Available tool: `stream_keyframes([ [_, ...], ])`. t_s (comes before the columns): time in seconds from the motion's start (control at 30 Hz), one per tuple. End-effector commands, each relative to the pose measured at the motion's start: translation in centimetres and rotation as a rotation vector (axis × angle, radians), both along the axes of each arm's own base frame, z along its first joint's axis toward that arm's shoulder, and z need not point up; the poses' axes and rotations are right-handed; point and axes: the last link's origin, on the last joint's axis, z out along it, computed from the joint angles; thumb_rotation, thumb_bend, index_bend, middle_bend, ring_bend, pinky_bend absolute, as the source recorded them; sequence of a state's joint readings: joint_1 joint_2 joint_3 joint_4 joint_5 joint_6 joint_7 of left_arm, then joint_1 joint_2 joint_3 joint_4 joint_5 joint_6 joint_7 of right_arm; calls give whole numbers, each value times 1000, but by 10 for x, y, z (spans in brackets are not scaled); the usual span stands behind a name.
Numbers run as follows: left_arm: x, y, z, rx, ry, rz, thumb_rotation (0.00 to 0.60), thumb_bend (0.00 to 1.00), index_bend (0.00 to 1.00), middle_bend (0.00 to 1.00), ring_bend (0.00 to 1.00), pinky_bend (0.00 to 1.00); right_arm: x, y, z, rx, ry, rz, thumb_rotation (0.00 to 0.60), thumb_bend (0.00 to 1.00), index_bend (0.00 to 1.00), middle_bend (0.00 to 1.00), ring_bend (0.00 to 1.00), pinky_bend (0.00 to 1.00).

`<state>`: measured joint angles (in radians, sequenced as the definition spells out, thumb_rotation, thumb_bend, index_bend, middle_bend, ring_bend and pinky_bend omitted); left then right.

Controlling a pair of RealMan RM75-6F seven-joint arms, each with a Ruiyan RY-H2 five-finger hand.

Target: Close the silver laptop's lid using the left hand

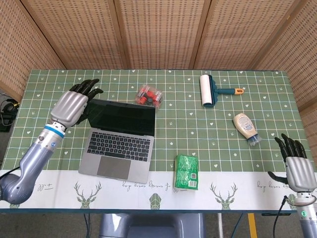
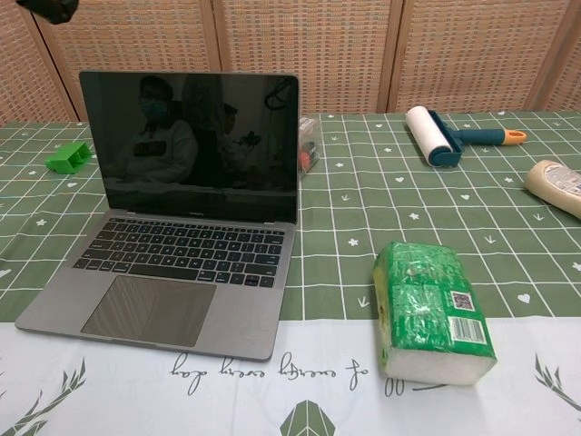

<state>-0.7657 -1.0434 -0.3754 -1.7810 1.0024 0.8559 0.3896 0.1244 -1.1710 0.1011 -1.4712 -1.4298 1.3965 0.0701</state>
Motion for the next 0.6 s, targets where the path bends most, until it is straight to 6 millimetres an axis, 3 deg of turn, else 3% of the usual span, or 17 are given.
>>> stream_keyframes([
  [0.03, 23, 22, -11, -21, 19, 5, 600, 1000, 224, 15, 86, 209, -2, -1, 1, -1, -5, -3, 600, 99, 112, 0, 0, 14],
  [0.3, 36, 43, -47, -110, 44, 96, 600, 1000, 223, 42, 107, 222, -5, -3, 4, -4, -20, -8, 600, 99, 126, 0, 0, 14],
  [0.6, 41, 53, -73, -163, 73, 153, 600, 1000, 224, 47, 110, 221, -6, -3, 4, -8, -23, -4, 600, 99, 135, 0, 0, 14],
])
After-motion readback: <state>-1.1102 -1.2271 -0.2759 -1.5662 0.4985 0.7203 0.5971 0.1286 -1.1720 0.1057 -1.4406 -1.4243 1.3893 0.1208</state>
